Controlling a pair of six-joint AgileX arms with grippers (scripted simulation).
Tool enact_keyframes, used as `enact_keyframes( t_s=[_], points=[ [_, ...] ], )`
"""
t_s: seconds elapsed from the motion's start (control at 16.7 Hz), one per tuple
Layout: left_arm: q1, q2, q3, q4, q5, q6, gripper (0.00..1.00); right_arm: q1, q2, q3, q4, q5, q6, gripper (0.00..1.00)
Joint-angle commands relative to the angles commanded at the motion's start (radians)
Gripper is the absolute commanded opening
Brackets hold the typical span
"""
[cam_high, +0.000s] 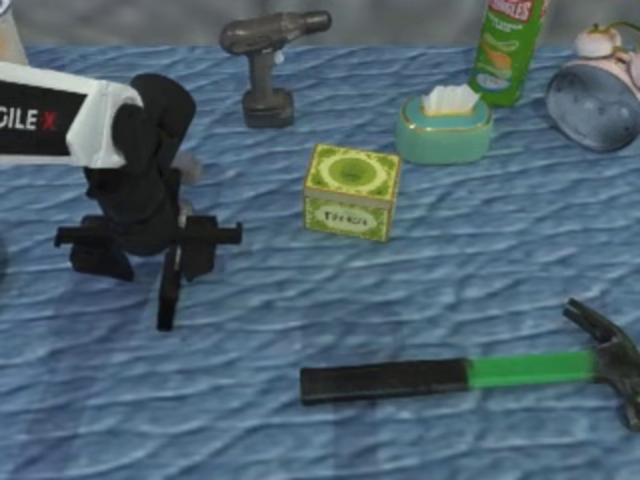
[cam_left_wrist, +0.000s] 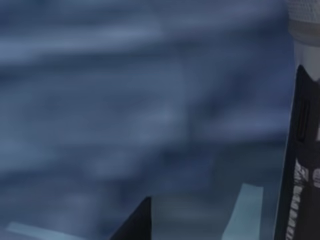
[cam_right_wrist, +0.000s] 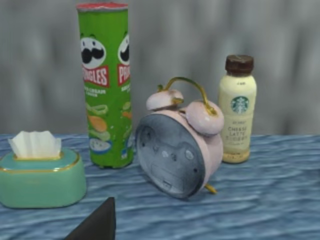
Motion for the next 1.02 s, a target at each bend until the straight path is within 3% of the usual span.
enact_keyframes(
  t_s=[0.12,0.66,0.84,1.02],
  points=[
    [0.000,0.000,0.000,0.000,0.000,0.000,0.00,0.000,0.000,0.000,0.000,0.000,0.000,1.00],
    [0.000,-0.057,0.020,-0.022,-0.016,0.013,0.00,0.000,0.000,0.000,0.000,0.000,0.000,1.00],
    [0.000,-0.065,0.009,0.040,0.013,0.027,0.00,0.000,0.000,0.000,0.000,0.000,0.000,1.00],
    [0.004,-0.092,-0.025,0.193,0.079,0.057,0.00,0.000,0.000,0.000,0.000,0.000,0.000,1.00]
  ],
)
